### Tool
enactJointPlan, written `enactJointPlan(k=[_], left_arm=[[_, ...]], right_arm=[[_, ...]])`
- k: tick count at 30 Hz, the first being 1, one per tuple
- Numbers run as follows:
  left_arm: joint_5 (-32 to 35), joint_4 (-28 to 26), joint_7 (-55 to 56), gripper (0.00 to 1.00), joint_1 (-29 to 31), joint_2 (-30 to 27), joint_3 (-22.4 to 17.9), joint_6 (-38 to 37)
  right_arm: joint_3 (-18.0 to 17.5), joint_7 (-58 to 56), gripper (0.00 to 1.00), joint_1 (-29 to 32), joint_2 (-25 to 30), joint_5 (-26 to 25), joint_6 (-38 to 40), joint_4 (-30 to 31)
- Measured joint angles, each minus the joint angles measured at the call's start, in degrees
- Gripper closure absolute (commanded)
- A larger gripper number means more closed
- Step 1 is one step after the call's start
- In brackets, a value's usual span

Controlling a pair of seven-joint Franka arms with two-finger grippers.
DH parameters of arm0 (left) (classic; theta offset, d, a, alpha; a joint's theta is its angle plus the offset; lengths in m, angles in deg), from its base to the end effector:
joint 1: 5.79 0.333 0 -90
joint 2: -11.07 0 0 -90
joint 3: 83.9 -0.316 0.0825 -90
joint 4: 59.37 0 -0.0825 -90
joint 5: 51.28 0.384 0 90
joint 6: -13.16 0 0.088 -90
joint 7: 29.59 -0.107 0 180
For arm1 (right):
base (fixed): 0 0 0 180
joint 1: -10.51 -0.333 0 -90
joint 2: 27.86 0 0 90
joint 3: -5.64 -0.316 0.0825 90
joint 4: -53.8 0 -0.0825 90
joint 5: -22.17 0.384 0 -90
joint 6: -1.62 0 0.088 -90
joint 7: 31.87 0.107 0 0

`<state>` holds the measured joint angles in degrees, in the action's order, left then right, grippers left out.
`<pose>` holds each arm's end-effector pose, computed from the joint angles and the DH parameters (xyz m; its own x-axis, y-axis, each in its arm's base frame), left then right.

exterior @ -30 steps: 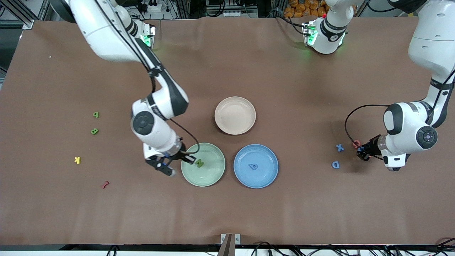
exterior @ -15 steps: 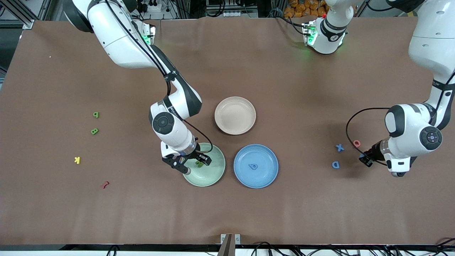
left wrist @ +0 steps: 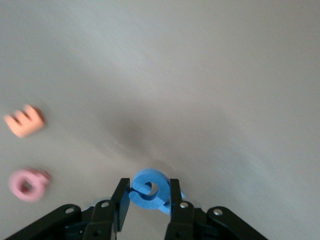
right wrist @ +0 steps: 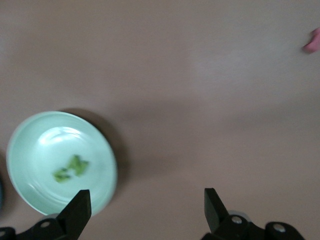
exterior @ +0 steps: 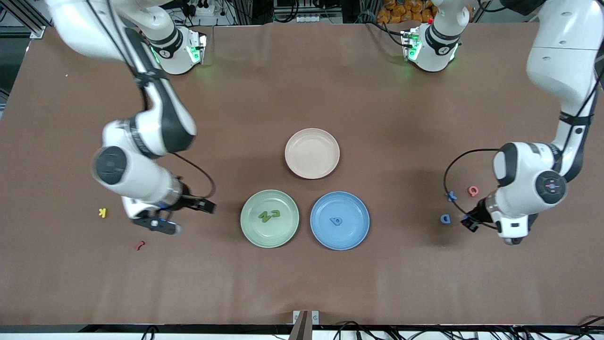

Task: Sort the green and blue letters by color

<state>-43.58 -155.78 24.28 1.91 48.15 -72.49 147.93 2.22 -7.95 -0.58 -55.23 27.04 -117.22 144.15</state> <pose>0.6827 -0.0274 0.2330 0.6792 0.7339 0.0058 0.7331 -0.6788 0.0432 0.6654 0.1710 0.3656 0.9777 -0.2086 -0.0255 -0.2101 -0.9725 -0.1008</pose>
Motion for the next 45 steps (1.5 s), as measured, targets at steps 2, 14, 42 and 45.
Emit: enactJointPlan(k=[2, 14, 42, 45], left_arm=[[0.0, 0.5, 2.6, 0.87, -2.3, 0.1, 0.1, 0.0], [-0.3, 6.9, 21.3, 0.87, -19.5, 2.8, 0.3, 0.3], [-0.2, 10.6, 19.3, 0.00, -29.2, 9.5, -0.9, 13.7], [-0.2, 10.6, 19.1, 0.00, -29.0, 9.5, -1.0, 13.6]], right_arm=[[0.0, -6.1, 0.00, 2.5, 2.5, 0.0, 0.4, 3.2], [0.0, -30.1, 0.00, 15.1, 12.3, -0.3, -6.6, 24.3], [8.0, -53.7, 0.08, 20.1, 10.1, -1.6, -35.4, 44.0], [8.0, -54.9, 0.12, 21.0, 9.3, -1.5, -36.2, 44.1]])
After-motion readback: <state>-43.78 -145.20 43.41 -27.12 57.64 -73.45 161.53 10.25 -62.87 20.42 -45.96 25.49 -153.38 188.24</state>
